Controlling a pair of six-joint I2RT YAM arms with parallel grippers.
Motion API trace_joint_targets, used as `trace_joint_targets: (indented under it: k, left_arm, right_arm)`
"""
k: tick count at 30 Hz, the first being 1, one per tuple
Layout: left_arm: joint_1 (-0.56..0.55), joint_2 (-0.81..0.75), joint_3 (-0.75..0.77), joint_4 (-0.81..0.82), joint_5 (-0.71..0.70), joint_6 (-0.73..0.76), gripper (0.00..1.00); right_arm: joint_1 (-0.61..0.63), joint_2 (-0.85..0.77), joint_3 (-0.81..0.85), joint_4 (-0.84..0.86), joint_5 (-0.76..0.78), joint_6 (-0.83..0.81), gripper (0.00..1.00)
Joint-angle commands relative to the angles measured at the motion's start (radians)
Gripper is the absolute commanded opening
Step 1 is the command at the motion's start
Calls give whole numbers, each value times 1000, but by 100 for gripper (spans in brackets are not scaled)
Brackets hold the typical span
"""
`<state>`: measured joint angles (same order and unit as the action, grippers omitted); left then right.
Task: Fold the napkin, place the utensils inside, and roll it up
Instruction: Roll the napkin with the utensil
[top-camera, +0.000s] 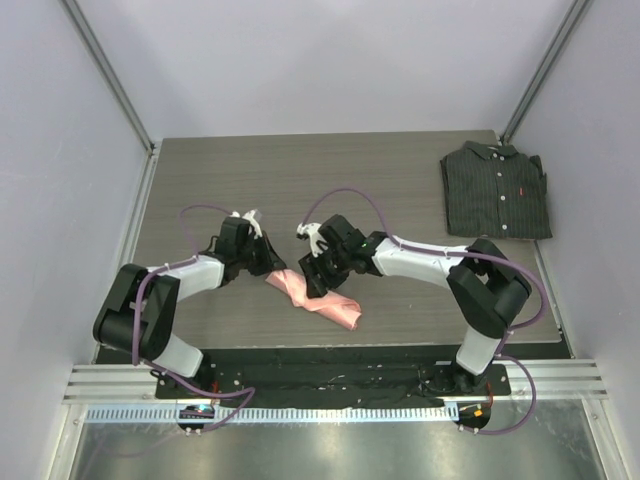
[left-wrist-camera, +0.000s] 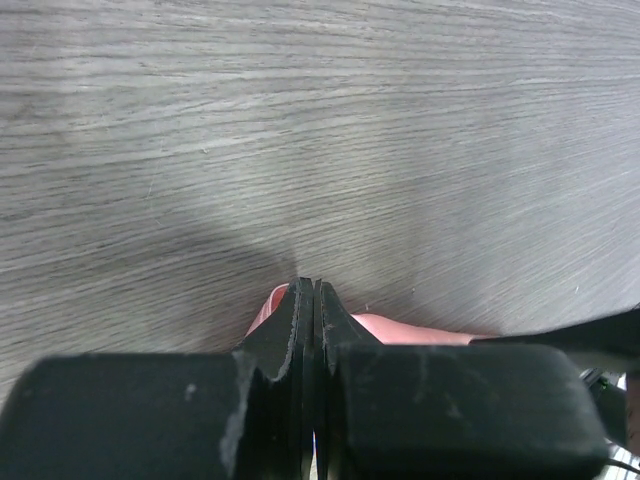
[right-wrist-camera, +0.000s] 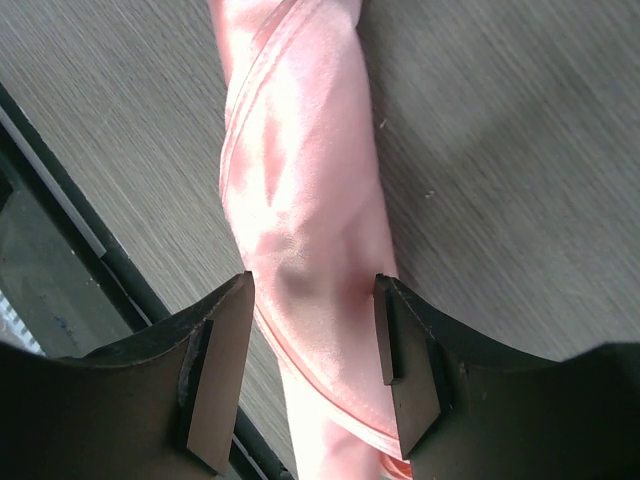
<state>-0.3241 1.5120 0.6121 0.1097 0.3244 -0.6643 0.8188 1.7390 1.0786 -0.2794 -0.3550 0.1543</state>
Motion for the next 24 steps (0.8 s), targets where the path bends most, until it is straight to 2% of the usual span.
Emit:
trace_joint_targets:
  k: [1,13,18,20,21,23,24]
  left_arm:
    - [5,11,35,27,-16,26,0]
    - [5,-1,46,-1,-28,29,0]
    - [5,-6,55,-24,-30,37,1]
    - [5,-18,64,-45,-41,35,5]
    - [5,-24,67,-53,-48,32,13]
    - [5,-44,69,-70,-68,23,21]
    - [5,-67,71,-85,-93,22,31]
  right_arm:
    - [45,-41,18,-23,120,31,59]
    - [148,-33,87,-132,318,30,60]
    - [168,-53,118,-152,343,33,61]
    - [168,-61,132,-153,346,36,62]
    - [168,-67,136,-155,346,37,62]
    - [168,-71,147,-155,341,37,62]
    - [168,-73,150,-155,340,37,62]
